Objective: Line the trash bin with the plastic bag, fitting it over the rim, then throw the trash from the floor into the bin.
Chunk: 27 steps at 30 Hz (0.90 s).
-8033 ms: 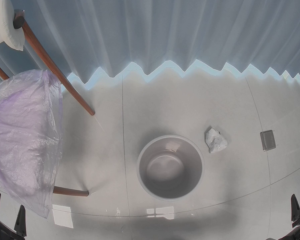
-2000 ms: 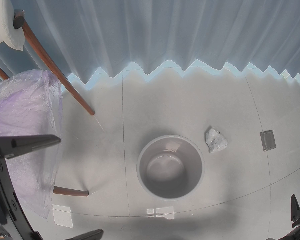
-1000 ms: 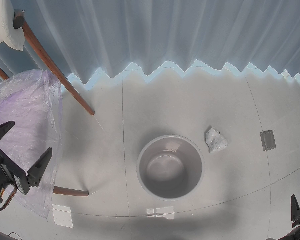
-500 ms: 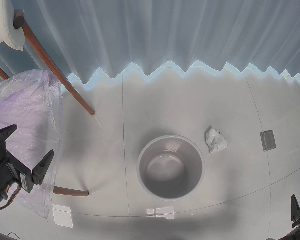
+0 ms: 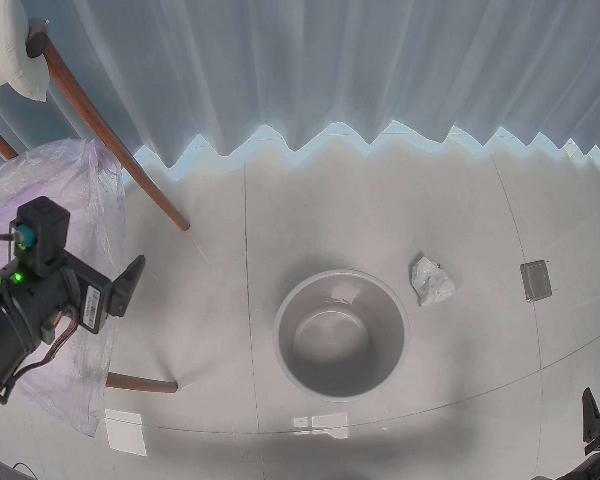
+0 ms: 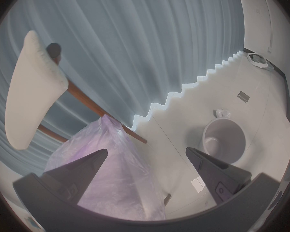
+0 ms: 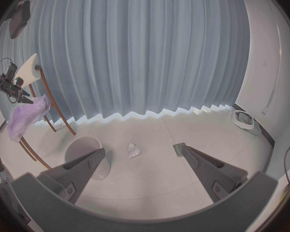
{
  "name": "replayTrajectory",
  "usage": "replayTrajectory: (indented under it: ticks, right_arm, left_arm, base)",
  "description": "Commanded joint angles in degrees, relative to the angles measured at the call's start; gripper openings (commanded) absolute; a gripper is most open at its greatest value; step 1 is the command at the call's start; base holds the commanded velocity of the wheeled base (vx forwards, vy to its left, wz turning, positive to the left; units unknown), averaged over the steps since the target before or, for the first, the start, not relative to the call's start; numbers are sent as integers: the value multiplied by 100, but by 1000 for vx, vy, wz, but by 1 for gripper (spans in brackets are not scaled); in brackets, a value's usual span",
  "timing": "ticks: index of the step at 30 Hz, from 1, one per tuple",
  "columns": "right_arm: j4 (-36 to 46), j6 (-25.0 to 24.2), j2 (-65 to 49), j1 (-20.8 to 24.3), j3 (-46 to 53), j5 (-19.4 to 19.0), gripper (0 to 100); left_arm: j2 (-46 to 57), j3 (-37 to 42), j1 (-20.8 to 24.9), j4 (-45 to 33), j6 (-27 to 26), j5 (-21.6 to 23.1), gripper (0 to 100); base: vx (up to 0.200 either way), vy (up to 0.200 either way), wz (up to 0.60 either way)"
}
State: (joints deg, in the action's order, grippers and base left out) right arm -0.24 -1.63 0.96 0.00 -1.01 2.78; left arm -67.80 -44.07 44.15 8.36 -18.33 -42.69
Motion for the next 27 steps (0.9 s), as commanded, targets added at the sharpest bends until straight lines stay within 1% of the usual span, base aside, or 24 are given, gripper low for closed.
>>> replayTrajectory:
  ticks: [1, 2, 3, 5, 8, 12, 17, 27]
  right_arm:
    - [-2, -12, -96, 0, 101, 3, 100]
    - [-2, -12, -96, 0, 101, 3, 100]
    - [-2, -12, -96, 0, 101, 3, 100]
    - [-2, -12, -96, 0, 101, 12, 100]
    - [-2, -12, -96, 0, 101, 3, 100]
    - [-2, -21, -96, 0, 101, 3, 100]
    - [-2, -30, -96, 0, 101, 12, 100]
    - [-2, -56, -96, 0, 101, 38, 100]
  left_arm:
    - [-778, -322, -47, -1, -56, -64, 100]
    - [-822, -330, -47, 7, -56, -90, 100]
    - [-972, -401, -47, 7, -91, -248, 100]
    - [-1112, -436, -56, -10, -91, -363, 100]
    - [-1244, -489, -179, -28, -153, -380, 100]
    - [-1411, -664, -452, -1, -487, -292, 100]
    - [-1534, -620, -575, -28, -531, -310, 100]
    - [-2246, -533, -724, 16, -540, -389, 100]
  base:
    - [0, 0, 0]
    - [0, 0, 0]
    - [0, 0, 0]
    - [0, 0, 0]
    - [0, 0, 0]
    - [0, 0, 0]
    - [0, 0, 0]
    - [0, 0, 0]
